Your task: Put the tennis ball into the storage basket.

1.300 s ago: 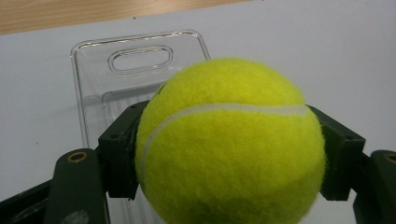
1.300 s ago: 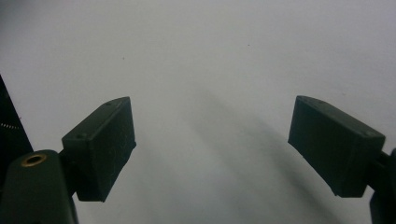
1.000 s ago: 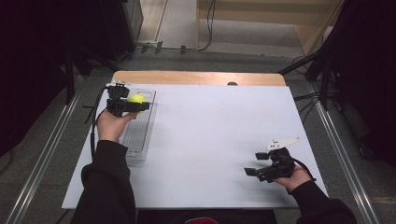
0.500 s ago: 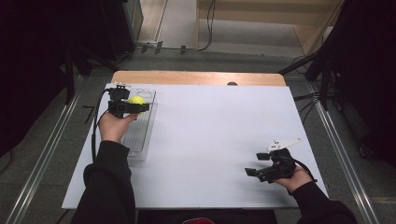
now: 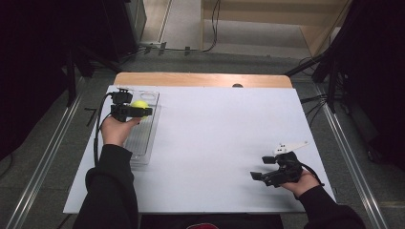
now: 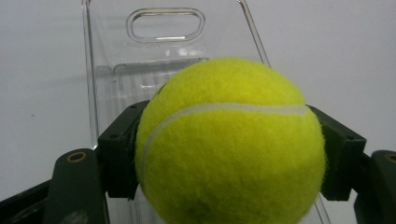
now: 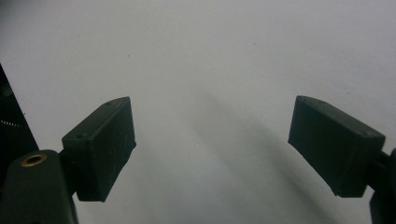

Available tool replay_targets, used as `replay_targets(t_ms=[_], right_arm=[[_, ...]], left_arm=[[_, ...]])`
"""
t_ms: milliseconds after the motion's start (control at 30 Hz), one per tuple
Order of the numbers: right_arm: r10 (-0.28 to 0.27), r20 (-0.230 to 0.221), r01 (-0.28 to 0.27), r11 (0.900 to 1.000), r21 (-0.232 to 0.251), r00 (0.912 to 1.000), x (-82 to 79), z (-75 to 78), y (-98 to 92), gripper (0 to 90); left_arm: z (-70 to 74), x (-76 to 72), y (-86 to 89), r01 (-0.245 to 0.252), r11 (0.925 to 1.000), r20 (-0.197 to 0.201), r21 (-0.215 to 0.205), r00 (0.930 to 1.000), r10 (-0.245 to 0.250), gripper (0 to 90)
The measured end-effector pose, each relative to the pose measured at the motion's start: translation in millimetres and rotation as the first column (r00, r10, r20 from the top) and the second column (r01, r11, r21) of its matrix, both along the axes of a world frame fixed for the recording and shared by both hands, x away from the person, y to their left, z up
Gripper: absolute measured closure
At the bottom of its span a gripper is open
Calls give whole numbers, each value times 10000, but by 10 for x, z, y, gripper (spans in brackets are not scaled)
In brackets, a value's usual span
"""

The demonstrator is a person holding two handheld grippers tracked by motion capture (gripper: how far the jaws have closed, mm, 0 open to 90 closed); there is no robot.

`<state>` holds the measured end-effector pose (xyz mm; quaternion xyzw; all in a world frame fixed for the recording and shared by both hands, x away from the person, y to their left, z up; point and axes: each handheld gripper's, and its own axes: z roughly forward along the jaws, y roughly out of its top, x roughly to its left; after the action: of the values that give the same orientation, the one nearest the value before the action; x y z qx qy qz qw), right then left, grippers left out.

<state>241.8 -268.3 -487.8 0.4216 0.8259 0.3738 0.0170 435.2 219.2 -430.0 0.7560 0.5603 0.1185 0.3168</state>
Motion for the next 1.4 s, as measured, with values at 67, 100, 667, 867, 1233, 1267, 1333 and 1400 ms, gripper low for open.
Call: replay_targets(t_ms=[67, 100, 667, 867, 1233, 1267, 1333, 1400], right_arm=[[4, 0, -4, 10000, -9, 10000, 0, 1, 3, 127], [10, -3, -10, 10000, -14, 10000, 1, 1, 3, 127], [45, 7, -45, 10000, -15, 10000, 3, 3, 8, 127], [27, -3, -27, 10000, -17, 10000, 3, 3, 9, 127], [88, 3, -88, 10000, -32, 10000, 6, 1, 18, 127], [88, 1, -88, 10000, -32, 10000, 5, 2, 17, 127], [104, 4, -104, 9999, -31, 9999, 5, 1, 17, 127], [117, 3, -117, 9999, -31, 9999, 5, 0, 17, 127]], left_arm=[[-9, -1, 7, -53, 10000, -40, -7, 10000, 53, 262], [-11, -1, 10, -43, 10000, -50, 3, 10000, 43, 261], [25, 0, 16, -190, 9990, -227, -412, 9996, 181, 175], [124, -24, 28, -153, 9993, 16, -331, 9999, 153, 152], [272, -65, 10, 378, 9973, 25, -624, 9993, -377, 153], [286, -68, 2, 448, 9972, 44, -598, 9990, -446, 154], [309, -76, -16, 575, 9959, 50, -692, 9983, -573, 154], [336, -84, -37, 764, 9937, 46, -816, 9971, -763, 154]])
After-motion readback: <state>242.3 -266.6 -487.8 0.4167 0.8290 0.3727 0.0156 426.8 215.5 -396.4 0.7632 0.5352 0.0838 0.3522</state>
